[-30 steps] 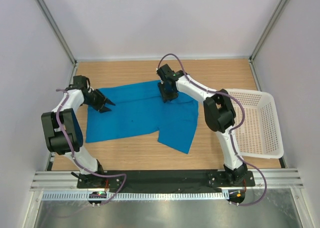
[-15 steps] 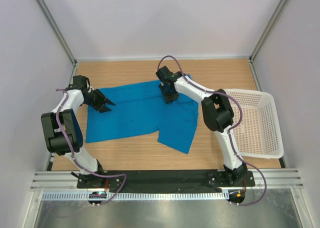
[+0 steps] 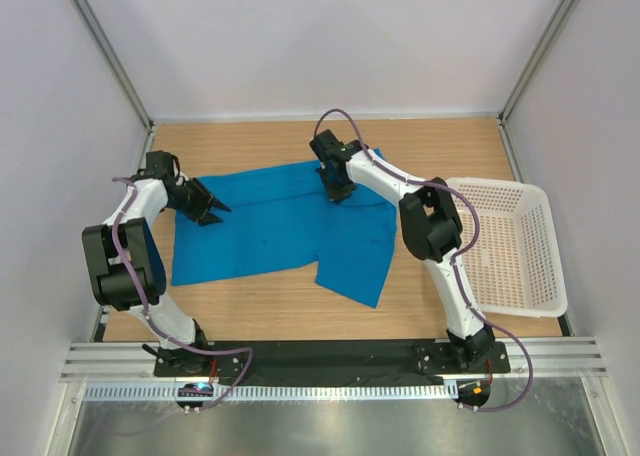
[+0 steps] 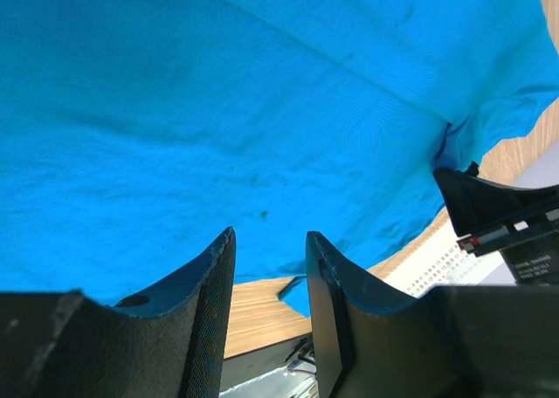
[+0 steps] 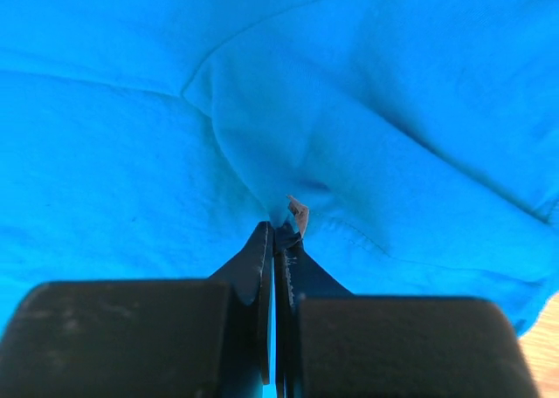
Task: Fold and stack the t-shirts
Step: Fold the tshirt
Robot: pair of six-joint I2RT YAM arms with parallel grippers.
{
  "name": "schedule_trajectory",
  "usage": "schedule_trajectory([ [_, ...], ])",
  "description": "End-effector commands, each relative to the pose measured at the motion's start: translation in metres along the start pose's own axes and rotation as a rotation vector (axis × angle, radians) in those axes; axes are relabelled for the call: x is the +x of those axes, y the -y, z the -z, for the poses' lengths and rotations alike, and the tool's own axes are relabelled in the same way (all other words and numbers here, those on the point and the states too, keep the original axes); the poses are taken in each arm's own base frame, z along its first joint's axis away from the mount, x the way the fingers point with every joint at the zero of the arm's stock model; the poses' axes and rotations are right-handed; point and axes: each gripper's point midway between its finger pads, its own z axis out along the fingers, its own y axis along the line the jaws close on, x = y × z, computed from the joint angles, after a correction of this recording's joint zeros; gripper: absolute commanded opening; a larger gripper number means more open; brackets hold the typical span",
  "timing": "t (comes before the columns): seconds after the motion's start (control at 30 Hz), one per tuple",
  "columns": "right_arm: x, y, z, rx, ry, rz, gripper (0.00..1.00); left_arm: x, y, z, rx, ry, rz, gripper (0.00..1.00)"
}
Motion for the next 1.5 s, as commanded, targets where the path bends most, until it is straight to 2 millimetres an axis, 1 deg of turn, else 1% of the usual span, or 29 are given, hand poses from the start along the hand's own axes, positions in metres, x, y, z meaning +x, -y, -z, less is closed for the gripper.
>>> schedule_trajectory([
  [0.0, -0.038, -0.005, 0.042, -0.024, 0.112, -0.037, 0.01, -0.001, 0.006, 0.007, 0.020, 0.002, -0.017, 0.39],
  [0.07, -0.040, -0.008, 0.049, -0.045, 0.108, -0.051, 0.01, -0.001, 0.005, 0.006, 0.017, 0.002, -0.015, 0.39],
  [0.1, -0.034, -0.008, 0.049, -0.049, 0.078, -0.048, 0.01, -0.001, 0.005, 0.006, 0.021, 0.000, -0.017, 0.39],
  [0.17, -0.034, -0.013, 0.054, -0.072, 0.066, -0.061, 0.01, -0.002, 0.006, 0.005, 0.023, -0.004, -0.013, 0.39],
  [0.43, -0.009, -0.024, 0.058, -0.140, -0.062, -0.109, 0.01, 0.003, 0.003, 0.000, 0.024, -0.032, -0.007, 0.39],
  [0.47, -0.006, -0.030, 0.061, -0.172, -0.077, -0.109, 0.02, 0.003, 0.001, -0.001, 0.019, -0.038, -0.004, 0.39],
  [0.6, 0.001, -0.030, 0.062, -0.197, -0.112, -0.121, 0.11, 0.005, 0.000, -0.004, 0.017, -0.049, -0.001, 0.39],
  [0.63, 0.002, -0.033, 0.064, -0.220, -0.122, -0.138, 0.13, 0.004, 0.000, -0.004, 0.018, -0.048, -0.003, 0.39],
  [0.67, 0.002, -0.034, 0.066, -0.240, -0.128, -0.155, 0.16, 0.004, 0.000, -0.004, 0.018, -0.048, -0.003, 0.39],
  [0.7, 0.001, -0.032, 0.065, -0.263, -0.134, -0.180, 0.27, 0.004, 0.000, -0.005, 0.019, -0.052, -0.002, 0.39],
  [0.73, 0.000, -0.038, 0.069, -0.314, -0.143, -0.222, 0.32, 0.004, 0.000, -0.005, 0.020, -0.051, -0.004, 0.39],
  [0.77, -0.005, -0.037, 0.076, -0.339, -0.127, -0.246, 0.36, 0.003, 0.000, -0.005, 0.020, -0.050, -0.003, 0.39],
  [0.8, -0.008, -0.027, 0.072, -0.341, -0.118, -0.293, 0.38, 0.003, 0.000, -0.006, 0.018, -0.052, -0.001, 0.39],
  [0.83, -0.013, -0.020, 0.074, -0.344, -0.097, -0.323, 0.42, 0.003, 0.000, -0.006, 0.018, -0.052, -0.003, 0.39],
  [0.87, -0.017, -0.013, 0.074, -0.348, -0.081, -0.371, 0.43, 0.002, 0.001, -0.005, 0.020, -0.050, -0.004, 0.39],
  [0.9, -0.028, 0.004, 0.077, -0.349, -0.020, -0.417, 0.43, 0.001, 0.002, -0.005, 0.020, -0.048, -0.007, 0.39],
  [0.97, -0.039, 0.029, 0.075, -0.318, 0.039, -0.506, 0.43, -0.003, 0.006, -0.004, 0.027, -0.040, -0.009, 0.40],
  [1.0, -0.049, 0.041, 0.074, -0.308, 0.099, -0.537, 0.42, -0.004, 0.007, -0.005, 0.029, -0.040, -0.009, 0.40],
  [1.03, -0.054, 0.064, 0.071, -0.278, 0.125, -0.593, 0.37, -0.005, 0.007, -0.005, 0.029, -0.040, -0.007, 0.40],
  [1.07, -0.068, 0.076, 0.068, -0.261, 0.188, -0.637, 0.34, -0.008, 0.010, -0.004, 0.035, -0.035, -0.008, 0.40],
  [1.13, -0.076, 0.090, 0.062, -0.252, 0.238, -0.672, 0.29, -0.009, 0.013, -0.005, 0.039, -0.035, -0.007, 0.40],
  [1.17, -0.081, 0.098, 0.058, -0.248, 0.261, -0.685, 0.24, -0.011, 0.013, -0.006, 0.041, -0.035, -0.003, 0.40],
  [1.2, -0.092, 0.101, 0.058, -0.253, 0.300, -0.690, 0.21, -0.012, 0.016, -0.006, 0.048, -0.034, -0.001, 0.40],
  [1.23, -0.093, 0.104, 0.045, -0.245, 0.289, -0.697, 0.19, -0.013, 0.016, -0.007, 0.051, -0.034, 0.002, 0.40],
  [1.3, -0.102, 0.108, 0.039, -0.245, 0.302, -0.717, 0.14, -0.014, 0.019, -0.006, 0.058, -0.038, 0.002, 0.39],
  [1.33, -0.100, 0.111, 0.027, -0.234, 0.293, -0.730, 0.13, -0.014, 0.020, -0.006, 0.061, -0.039, 0.001, 0.40],
  [1.37, -0.106, 0.113, 0.023, -0.235, 0.315, -0.736, 0.13, -0.013, 0.019, -0.006, 0.062, -0.043, 0.001, 0.40],
  [1.43, -0.109, 0.119, 0.012, -0.212, 0.337, -0.752, 0.09, -0.012, 0.018, -0.005, 0.061, -0.044, -0.001, 0.39],
  [1.47, -0.112, 0.122, 0.002, -0.209, 0.359, -0.759, 0.08, -0.011, 0.018, -0.005, 0.059, -0.047, -0.002, 0.39],
])
